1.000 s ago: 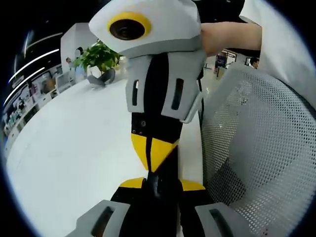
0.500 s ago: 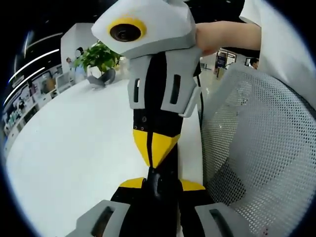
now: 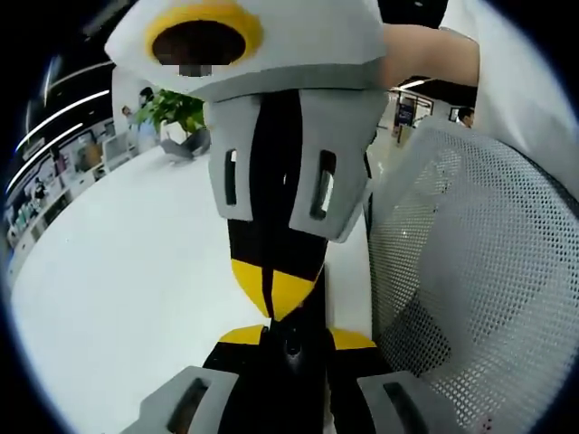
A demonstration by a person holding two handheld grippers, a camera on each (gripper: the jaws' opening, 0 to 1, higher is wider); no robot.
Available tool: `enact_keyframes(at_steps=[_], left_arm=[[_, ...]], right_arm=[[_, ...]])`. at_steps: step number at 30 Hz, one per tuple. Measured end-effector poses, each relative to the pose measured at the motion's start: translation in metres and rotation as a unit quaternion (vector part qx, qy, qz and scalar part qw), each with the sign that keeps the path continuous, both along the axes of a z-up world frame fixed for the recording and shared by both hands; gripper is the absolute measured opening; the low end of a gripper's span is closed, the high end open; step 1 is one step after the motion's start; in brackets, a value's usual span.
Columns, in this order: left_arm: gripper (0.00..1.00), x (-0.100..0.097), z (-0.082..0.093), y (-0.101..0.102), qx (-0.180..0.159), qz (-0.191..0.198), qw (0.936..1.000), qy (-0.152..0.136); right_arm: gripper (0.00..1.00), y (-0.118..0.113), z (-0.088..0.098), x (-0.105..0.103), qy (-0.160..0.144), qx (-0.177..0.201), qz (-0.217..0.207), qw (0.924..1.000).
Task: Press the specified remote control buttons in sequence, fully releasing each button before pressing the next.
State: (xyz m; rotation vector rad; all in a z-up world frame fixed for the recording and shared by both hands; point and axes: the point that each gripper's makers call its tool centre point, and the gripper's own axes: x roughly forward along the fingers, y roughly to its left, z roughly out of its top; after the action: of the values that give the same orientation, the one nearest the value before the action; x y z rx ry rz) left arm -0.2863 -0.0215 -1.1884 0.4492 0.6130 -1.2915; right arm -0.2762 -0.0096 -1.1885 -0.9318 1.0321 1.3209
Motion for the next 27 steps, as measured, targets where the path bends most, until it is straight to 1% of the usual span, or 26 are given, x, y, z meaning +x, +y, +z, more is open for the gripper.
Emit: enact_keyframes(at_steps=[3,4,7,9,12,13,15,17,18,20,21,22,23,27], left_arm=[[0.25,0.000,0.000,0.000,-0.003,0.002,1.0000,-0.001],[0.25,0.000,0.000,0.000,-0.005,0.003,1.0000,0.000],[0.25,0.000,0.000,0.000,-0.005,0.004,1.0000,-0.001],[0.25,-0.001,0.000,0.001,-0.002,0.001,1.0000,-0.002],[0.25,-0.003,-0.001,0.010,0.015,-0.002,0.9999,0.004],[0.25,-0.003,0.000,0.014,0.018,-0.005,0.9998,-0.001],[0.25,-0.004,-0.002,0.023,0.027,0.000,0.9996,0.004],[0.25,-0.004,-0.003,0.022,0.021,-0.003,0.9998,-0.001],[0.24,-0.003,-0.003,0.021,0.021,-0.004,0.9998,-0.002],[0.24,-0.002,-0.003,0.020,0.025,-0.009,0.9996,-0.002],[0.24,-0.002,-0.003,0.020,0.026,-0.010,0.9996,-0.002],[0.24,-0.002,-0.004,0.020,0.026,-0.010,0.9996,-0.002],[0.24,-0.001,-0.004,0.020,0.025,-0.009,0.9996,-0.002],[0.24,-0.001,-0.004,0.019,0.019,-0.006,0.9998,-0.001]], right_arm=[[0.00,-0.001,0.000,0.001,0.007,0.008,-0.025,0.9996],[0.00,-0.002,0.000,0.002,0.010,0.017,-0.034,0.9992],[0.00,-0.003,0.001,0.002,0.009,0.037,-0.043,0.9983],[0.00,-0.003,0.001,0.001,0.002,0.049,-0.043,0.9979],[0.00,-0.002,0.001,0.000,-0.009,0.058,-0.043,0.9974],[0.00,-0.002,0.001,0.001,-0.010,0.060,-0.045,0.9971],[0.00,-0.002,0.002,0.002,-0.009,0.068,-0.060,0.9959],[0.00,-0.002,0.002,0.001,-0.011,0.076,-0.060,0.9953],[0.00,-0.002,0.003,0.001,-0.013,0.084,-0.059,0.9947],[0.00,-0.003,0.005,0.001,-0.009,0.106,-0.076,0.9915],[0.00,-0.001,0.006,-0.001,0.001,0.117,-0.088,0.9892],[0.00,0.000,0.009,-0.007,0.016,0.125,-0.088,0.9882],[0.00,0.001,0.011,-0.008,0.014,0.133,-0.085,0.9874],[0.00,0.005,0.014,-0.015,-0.001,0.137,-0.053,0.9891]])
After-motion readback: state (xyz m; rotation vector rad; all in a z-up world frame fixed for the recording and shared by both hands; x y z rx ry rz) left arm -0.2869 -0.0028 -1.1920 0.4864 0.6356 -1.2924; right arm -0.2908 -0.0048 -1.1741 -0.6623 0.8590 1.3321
